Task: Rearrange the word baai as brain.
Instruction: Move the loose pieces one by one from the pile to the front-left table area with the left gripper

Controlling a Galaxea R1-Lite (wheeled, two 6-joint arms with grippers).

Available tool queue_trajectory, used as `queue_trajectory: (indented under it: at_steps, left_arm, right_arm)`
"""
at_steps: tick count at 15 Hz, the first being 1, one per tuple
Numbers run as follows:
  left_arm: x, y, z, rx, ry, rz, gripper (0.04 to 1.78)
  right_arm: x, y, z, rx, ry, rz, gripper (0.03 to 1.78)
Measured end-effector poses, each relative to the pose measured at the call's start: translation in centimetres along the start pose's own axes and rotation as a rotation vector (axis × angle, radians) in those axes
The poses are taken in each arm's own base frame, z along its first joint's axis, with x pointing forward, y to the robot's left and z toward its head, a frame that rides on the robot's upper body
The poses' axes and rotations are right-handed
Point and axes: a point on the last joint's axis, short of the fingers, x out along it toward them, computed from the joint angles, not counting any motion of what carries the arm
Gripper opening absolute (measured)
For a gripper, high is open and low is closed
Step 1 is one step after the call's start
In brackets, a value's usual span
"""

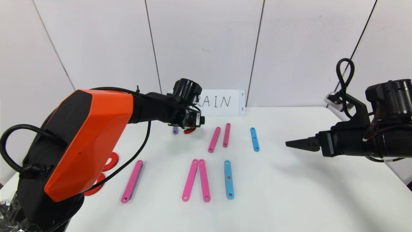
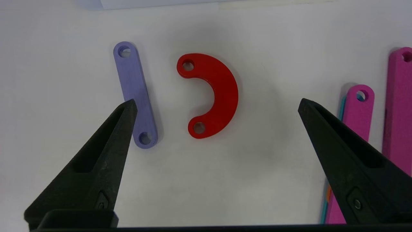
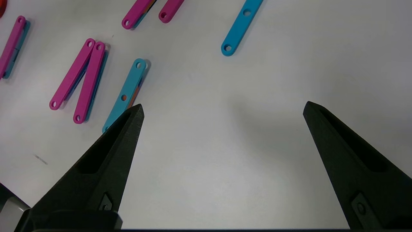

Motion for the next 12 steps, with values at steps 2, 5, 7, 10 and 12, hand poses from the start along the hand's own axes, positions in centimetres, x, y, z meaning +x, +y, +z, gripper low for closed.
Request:
queue_trajectory:
  at_steps: [2, 5, 7, 10, 12]
  left_arm:
    - [1.0, -0.5, -0.6, -0.005, -0.02, 0.021, 1.75]
    - [1.7, -1.0, -1.3, -0.035, -0.02, 0.034, 1.75]
    - [2.0, -1.0, -1.7, -0.063, -0.014, 0.036, 1.75]
    - [2.3, -1.1, -1.9, -0.092, -0.011, 0.036, 1.75]
    - [2.5, -1.1, -2.1, -0.1, -0.008, 0.038, 1.75]
  right_arm:
    - [0.0, 0.0, 0.0, -0.001, 0.001, 0.0, 1.74]
    - [0.0, 0.0, -0.1, -0.002, 0.003, 0.001, 1.74]
    - [0.1, 0.0, -0.1, -0.002, 0.004, 0.001, 1.74]
    - [0.1, 0.0, -0.1, -0.001, 0.005, 0.002, 1.74]
    - [0.1, 0.0, -0.2, -0.001, 0.005, 0.001, 1.74]
